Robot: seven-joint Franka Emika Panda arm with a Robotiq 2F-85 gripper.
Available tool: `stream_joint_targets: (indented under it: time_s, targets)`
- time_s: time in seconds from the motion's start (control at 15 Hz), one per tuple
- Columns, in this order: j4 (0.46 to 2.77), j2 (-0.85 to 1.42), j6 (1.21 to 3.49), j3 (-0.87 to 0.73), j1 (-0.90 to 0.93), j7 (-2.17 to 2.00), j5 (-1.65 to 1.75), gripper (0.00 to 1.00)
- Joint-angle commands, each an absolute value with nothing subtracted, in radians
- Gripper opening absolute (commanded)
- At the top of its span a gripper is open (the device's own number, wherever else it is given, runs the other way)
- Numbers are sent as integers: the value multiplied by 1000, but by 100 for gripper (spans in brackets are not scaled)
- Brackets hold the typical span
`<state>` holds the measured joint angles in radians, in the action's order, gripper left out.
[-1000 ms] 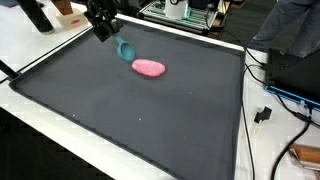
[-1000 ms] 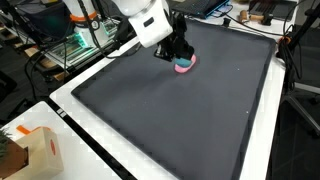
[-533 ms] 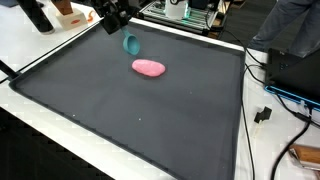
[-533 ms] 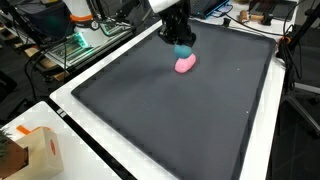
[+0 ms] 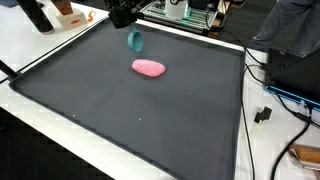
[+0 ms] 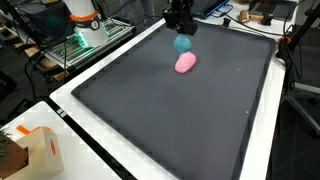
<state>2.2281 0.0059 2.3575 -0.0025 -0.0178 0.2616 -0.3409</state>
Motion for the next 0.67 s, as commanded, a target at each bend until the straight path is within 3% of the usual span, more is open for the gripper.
stream_joint_targets:
  time_s: [0.0, 0.6]
  targets:
    - [2293, -54, 2415, 19, 10, 145, -226, 25]
    - [2350, -89, 2492, 73, 50, -92, 17, 25]
